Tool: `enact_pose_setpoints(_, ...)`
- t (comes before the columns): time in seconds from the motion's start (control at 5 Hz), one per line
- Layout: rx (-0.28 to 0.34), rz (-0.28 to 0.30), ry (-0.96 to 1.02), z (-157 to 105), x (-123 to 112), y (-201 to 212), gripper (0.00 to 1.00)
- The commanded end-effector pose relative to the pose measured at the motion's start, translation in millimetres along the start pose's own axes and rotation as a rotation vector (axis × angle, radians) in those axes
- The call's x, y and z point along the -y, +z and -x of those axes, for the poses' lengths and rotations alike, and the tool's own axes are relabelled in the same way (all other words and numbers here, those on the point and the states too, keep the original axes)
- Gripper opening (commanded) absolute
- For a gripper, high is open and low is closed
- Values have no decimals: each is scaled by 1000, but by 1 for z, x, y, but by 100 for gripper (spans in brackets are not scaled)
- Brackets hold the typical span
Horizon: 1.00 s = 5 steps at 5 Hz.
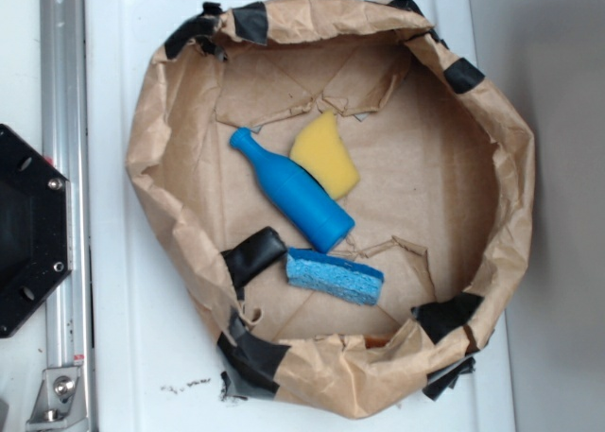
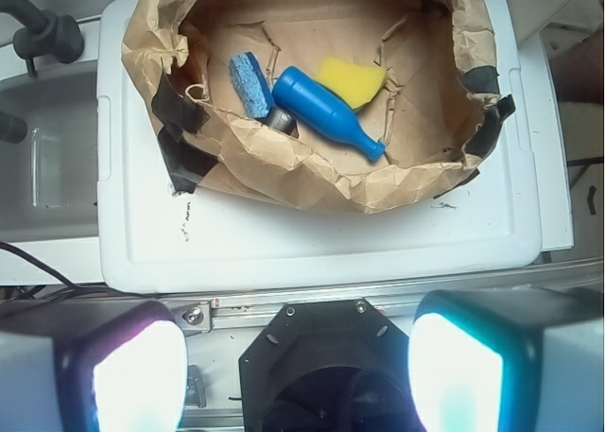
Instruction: Grab the green sponge.
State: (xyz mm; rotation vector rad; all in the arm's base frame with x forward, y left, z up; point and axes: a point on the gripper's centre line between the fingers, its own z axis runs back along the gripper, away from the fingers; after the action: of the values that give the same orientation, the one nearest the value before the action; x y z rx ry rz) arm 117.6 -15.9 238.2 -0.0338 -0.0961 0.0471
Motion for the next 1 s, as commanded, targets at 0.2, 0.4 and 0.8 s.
enact_pose_setpoints(0.2,55,-50,163,-41,-11,-19,100)
enact_pose_setpoints(0.4,96,-5,381,-84,-15,-39,100)
enact_pose_setpoints(0.8,134,0,871,-125,-32,-125,100)
